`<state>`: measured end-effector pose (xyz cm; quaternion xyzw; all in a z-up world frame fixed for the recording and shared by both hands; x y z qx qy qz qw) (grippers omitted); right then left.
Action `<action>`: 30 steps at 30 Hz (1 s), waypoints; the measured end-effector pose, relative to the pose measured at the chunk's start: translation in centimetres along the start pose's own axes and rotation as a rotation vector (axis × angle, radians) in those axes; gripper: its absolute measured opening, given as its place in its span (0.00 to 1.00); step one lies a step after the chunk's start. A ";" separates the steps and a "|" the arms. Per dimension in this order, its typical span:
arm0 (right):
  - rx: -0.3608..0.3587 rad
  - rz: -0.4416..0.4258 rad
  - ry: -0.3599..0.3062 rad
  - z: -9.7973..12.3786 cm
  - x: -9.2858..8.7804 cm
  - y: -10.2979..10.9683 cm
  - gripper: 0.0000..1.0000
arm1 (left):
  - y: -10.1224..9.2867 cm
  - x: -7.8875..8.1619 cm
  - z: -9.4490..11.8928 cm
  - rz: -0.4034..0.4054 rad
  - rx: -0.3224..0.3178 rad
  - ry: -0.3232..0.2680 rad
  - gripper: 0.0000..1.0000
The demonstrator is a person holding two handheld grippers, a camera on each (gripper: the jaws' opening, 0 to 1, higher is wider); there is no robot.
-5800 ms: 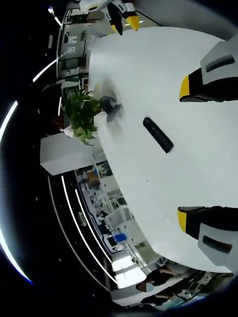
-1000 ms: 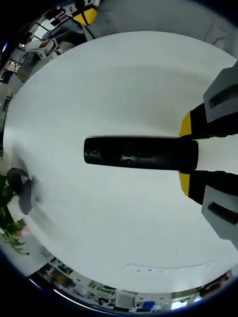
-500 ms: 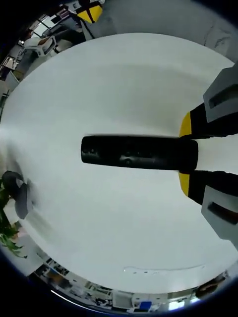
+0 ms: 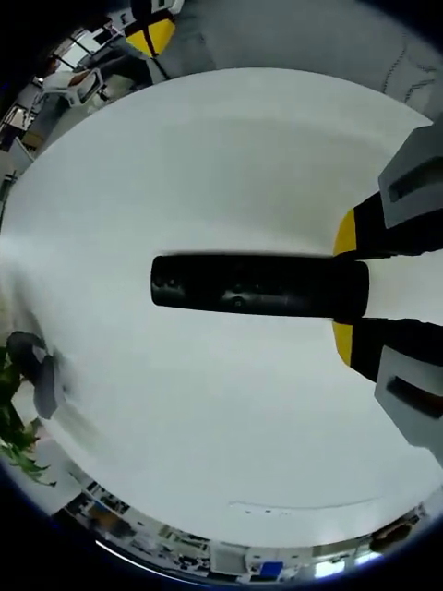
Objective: Press the specified remote control buttons in sequence, fully releasing each button before pressing the next.
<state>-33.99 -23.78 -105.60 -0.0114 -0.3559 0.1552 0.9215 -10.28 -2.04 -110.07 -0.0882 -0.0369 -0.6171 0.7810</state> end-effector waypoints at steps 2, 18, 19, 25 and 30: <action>-0.015 0.018 0.026 -0.1 -0.2 0.1 0.00 | -0.1 0.0 0.0 -0.002 -0.001 0.002 0.23; -0.051 0.001 0.092 -0.6 -0.6 -0.7 0.00 | -4.1 -0.8 -0.3 0.077 0.016 -0.029 0.23; -0.046 0.004 0.104 -0.7 -0.7 -0.5 0.00 | -4.4 -0.9 -0.3 0.085 0.016 -0.034 0.23; -0.047 0.028 0.112 -0.7 -0.8 -0.3 0.00 | -6.2 -1.2 -0.6 0.088 0.018 -0.026 0.23; -0.043 0.018 0.112 -0.6 -0.8 -0.3 0.00 | -6.9 -1.2 -0.6 0.098 0.017 -0.012 0.23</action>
Point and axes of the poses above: the point that each gripper's makers call its tool centre point, and the gripper's own axes: z roughly backward along the fingers, y roughly to its left, x roughly out of its top, the point moved 10 cm from there along z, roughly backward along the fingers, and after that the axes turned 7 degrees about -x, right-handed, at the moved point
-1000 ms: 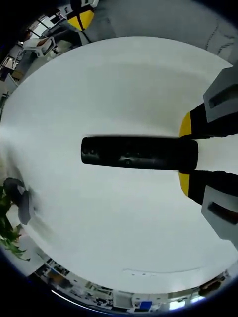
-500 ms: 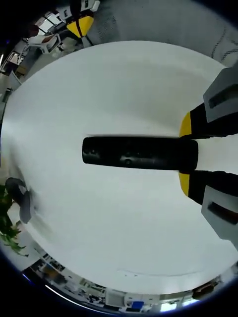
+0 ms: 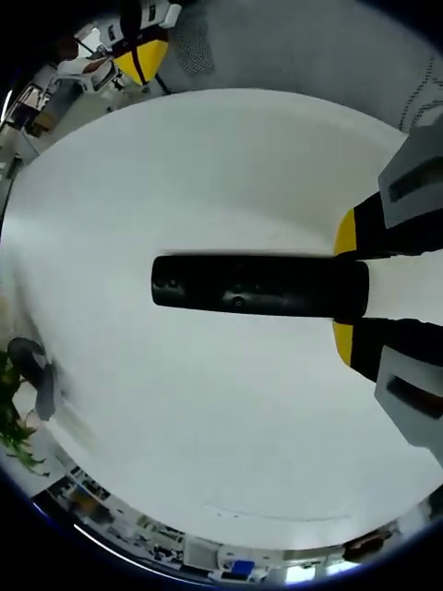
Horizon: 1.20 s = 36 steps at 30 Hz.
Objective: Press the specified remote control buttons in sequence, fully releasing each button before pressing the next.
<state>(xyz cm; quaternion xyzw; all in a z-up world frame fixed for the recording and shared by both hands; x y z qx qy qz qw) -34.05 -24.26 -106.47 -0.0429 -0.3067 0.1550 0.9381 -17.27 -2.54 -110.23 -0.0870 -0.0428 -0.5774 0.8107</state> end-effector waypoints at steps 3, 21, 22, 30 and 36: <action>0.002 -0.002 0.010 0.0 0.0 0.0 0.00 | -0.6 -0.2 0.0 0.008 0.001 0.001 0.23; 0.073 0.019 0.017 0.0 0.3 0.8 0.00 | -5.1 -1.3 -0.1 -0.007 0.001 -0.007 0.23; 0.080 0.018 0.019 -0.1 0.3 0.8 0.00 | -5.4 -1.4 -0.1 -0.029 -0.003 -0.009 0.23; 0.141 -0.003 0.003 0.2 0.6 1.0 0.00 | -7.2 -1.9 -0.3 -0.042 -0.007 -0.007 0.23; 0.126 0.009 -0.009 0.1 0.6 1.1 0.00 | -8.5 -2.3 -0.4 -0.065 -0.011 0.002 0.23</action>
Point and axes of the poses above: the point that each gripper's makers call its tool centre point, and the gripper's own axes: z roughly backward along the fingers, y roughly to its left, x roughly out of its top, the point moved 10 cm from there along z, roughly backward along the fingers, and after that the axes turned 7 degrees about -x, right-handed, at the moved point
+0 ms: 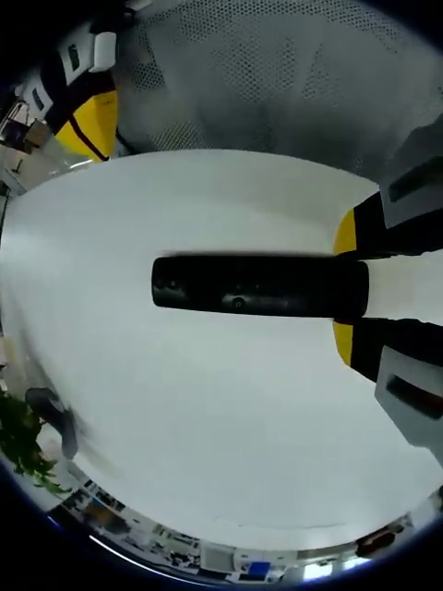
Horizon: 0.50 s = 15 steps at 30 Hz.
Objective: Press the specified remote control buttons in sequence, fully releasing each button before pressing the next.
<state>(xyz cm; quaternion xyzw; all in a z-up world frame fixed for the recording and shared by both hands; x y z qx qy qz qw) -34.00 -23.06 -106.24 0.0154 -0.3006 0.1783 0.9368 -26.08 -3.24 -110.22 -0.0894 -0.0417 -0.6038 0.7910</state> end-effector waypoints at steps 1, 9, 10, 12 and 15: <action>0.001 0.001 0.001 0.0 0.0 0.0 0.00 | -0.3 0.0 0.0 -0.002 0.001 0.002 0.23; -0.010 0.054 0.004 -0.1 -0.2 0.2 0.00 | -2.0 -0.2 0.0 0.014 0.007 -0.005 0.23; -0.017 0.057 0.009 -0.1 -0.2 0.1 0.00 | -2.3 -0.2 0.0 0.012 0.004 -0.002 0.23; -0.009 0.055 0.010 -0.1 -0.1 0.0 0.00 | -2.6 -0.2 -0.1 0.016 0.006 0.000 0.23; 0.024 0.040 0.035 -0.3 -0.1 -0.1 0.00 | -3.0 -0.2 -0.1 0.015 0.006 0.000 0.23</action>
Point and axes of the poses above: the point that each gripper's makers call its tool centre point, and the gripper's own axes: z roughly backward along the fingers, y roughly to its left, x roughly out of its top, the point moved 10 cm from there along z, roughly backward along the fingers, and after that the axes turned 7 degrees about -x, right-handed, at the moved point
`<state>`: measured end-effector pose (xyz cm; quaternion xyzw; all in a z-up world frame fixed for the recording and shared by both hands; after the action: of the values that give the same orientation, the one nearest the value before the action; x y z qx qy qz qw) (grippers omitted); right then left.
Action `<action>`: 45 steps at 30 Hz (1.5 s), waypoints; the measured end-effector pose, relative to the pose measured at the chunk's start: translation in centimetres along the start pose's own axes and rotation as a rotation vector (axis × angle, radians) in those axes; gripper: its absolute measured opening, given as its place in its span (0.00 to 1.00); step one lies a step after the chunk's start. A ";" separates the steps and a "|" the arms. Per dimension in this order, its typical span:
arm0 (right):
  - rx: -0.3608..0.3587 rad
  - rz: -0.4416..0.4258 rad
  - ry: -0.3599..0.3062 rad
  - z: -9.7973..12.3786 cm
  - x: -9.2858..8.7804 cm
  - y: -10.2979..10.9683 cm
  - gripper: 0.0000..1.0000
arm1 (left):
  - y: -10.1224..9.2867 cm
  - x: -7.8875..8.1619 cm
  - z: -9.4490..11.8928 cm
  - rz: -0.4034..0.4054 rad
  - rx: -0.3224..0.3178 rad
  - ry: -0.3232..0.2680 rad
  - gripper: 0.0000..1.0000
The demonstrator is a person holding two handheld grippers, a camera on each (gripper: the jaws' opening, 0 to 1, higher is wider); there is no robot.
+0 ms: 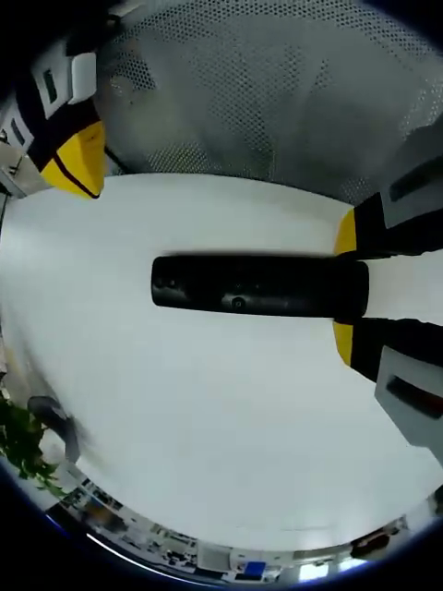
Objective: Press the specified remote control buttons in sequence, fully releasing each button before pressing the next.
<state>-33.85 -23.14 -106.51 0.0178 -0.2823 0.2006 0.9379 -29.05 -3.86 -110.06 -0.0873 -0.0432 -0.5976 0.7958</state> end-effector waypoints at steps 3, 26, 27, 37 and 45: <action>0.017 0.006 0.030 -0.3 0.1 -0.1 0.00 | -0.3 -0.1 0.0 0.002 -0.002 -0.009 0.23; 0.258 -0.165 0.174 -4.6 2.5 0.4 0.00 | -2.9 -0.5 -0.3 0.010 -0.003 -0.063 0.23; 0.255 -0.155 0.182 -4.7 2.4 0.5 0.00 | -3.1 -0.6 -0.3 0.010 -0.002 -0.066 0.23; 0.234 -0.093 0.203 -5.1 2.1 1.0 0.00 | -3.4 -0.4 -0.4 -0.013 -0.004 -0.062 0.23; 0.206 -0.038 0.241 -5.3 2.8 1.4 0.00 | -3.5 -0.9 -0.4 0.014 0.002 -0.108 0.23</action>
<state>-29.52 -20.10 -109.57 0.0951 -0.1451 0.2116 0.9618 -32.66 -4.00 -110.32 -0.1190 -0.0860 -0.5866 0.7965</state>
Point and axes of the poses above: the point that each gripper's makers call its tool centre point, and the gripper's own axes: z roughly backward along the fingers, y roughly to its left, x roughly out of its top, the point moved 10 cm from there along z, roughly backward along the fingers, and after that the axes turned 7 degrees about -x, right-handed, at the moved point
